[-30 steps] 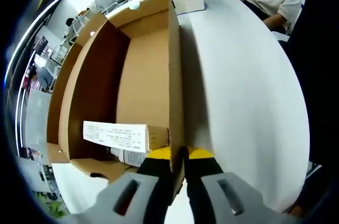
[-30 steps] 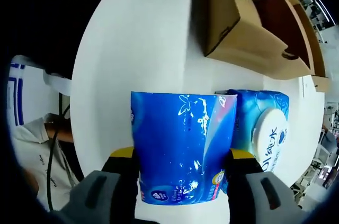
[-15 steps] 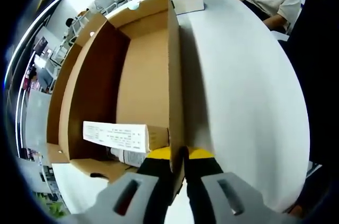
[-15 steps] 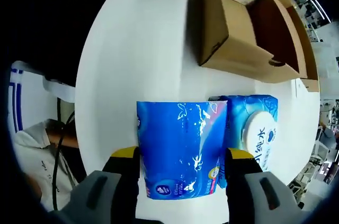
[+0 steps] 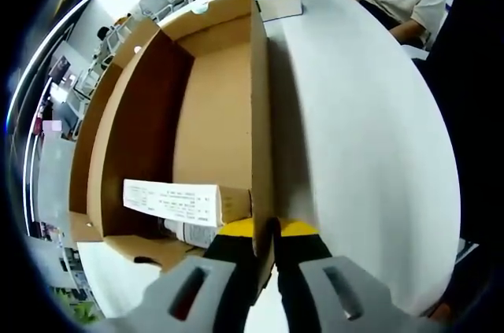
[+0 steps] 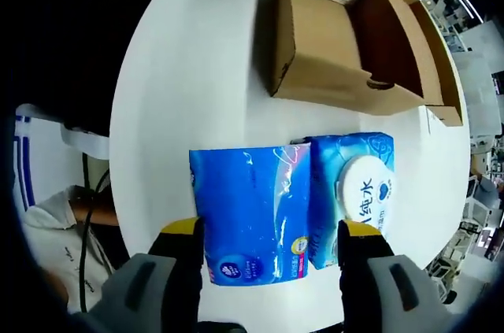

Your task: Operate the shoe box by opening the lid, removing the specified soft item, and placing it in the target area until the item is outside and the box remains undamaged.

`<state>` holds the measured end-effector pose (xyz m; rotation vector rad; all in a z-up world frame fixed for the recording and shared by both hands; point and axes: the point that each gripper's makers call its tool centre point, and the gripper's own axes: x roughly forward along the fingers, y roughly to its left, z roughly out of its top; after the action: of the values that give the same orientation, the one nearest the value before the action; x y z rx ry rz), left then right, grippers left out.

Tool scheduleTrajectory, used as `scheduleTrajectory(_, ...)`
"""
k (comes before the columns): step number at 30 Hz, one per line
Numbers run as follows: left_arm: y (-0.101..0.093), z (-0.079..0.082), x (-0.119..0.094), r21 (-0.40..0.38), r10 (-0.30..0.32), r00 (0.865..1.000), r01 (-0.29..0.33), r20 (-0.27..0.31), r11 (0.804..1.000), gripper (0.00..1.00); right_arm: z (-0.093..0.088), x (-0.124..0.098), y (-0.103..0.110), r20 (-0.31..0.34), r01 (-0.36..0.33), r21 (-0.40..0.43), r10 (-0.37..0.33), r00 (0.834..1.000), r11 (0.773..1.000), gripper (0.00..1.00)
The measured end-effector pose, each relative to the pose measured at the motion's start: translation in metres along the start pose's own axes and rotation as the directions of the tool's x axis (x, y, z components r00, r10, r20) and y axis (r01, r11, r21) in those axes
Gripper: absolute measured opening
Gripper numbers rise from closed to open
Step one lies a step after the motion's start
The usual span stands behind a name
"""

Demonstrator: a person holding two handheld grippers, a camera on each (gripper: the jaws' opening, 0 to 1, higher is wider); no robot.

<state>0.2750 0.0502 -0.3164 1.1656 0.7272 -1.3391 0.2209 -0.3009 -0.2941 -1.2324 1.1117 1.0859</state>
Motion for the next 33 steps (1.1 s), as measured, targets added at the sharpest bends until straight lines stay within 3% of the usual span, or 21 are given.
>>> scheduleTrajectory(7, 0.000, 0.000, 0.000, 0.002, 0.001, 1.000, -0.001, -0.002, 1.000, 0.06, -0.004, 0.007, 0.008, -0.006, -0.051, 0.033, 0.051, 0.999, 0.998, 0.69)
scheduleTrajectory(16, -0.001, 0.000, 0.000, 0.005, -0.003, 1.000, 0.003, 0.001, 1.000, 0.06, -0.001, -0.001, -0.006, 0.005, -0.023, 0.045, 0.023, 1.000, 0.999, 0.77)
scheduleTrajectory(20, -0.001, 0.000, 0.000, 0.005, -0.001, 1.000, 0.001, 0.000, 1.000, 0.06, -0.003, 0.006, 0.001, -0.018, -0.068, 0.068, 0.069, 0.997, 0.995, 0.79)
scheduleTrajectory(24, -0.001, 0.000, 0.000, 0.007, 0.000, 1.000, 0.000, -0.002, 1.000, 0.06, -0.003, 0.007, 0.000, -0.017, -0.063, 0.077, 0.064, 0.998, 0.995, 0.78)
scheduleTrajectory(28, -0.001, 0.000, 0.000, 0.006, -0.001, 1.000, 0.001, 0.000, 1.000, 0.06, 0.005, -0.004, -0.002, 0.031, -0.051, 0.074, 0.049, 0.998, 0.996, 0.69)
scheduleTrajectory(33, -0.001, 0.000, 0.000, 0.006, -0.003, 1.000, 0.003, -0.001, 1.000, 0.06, 0.027, -0.027, -0.013, 0.117, 0.006, 0.078, -0.015, 0.993, 0.997, 0.68)
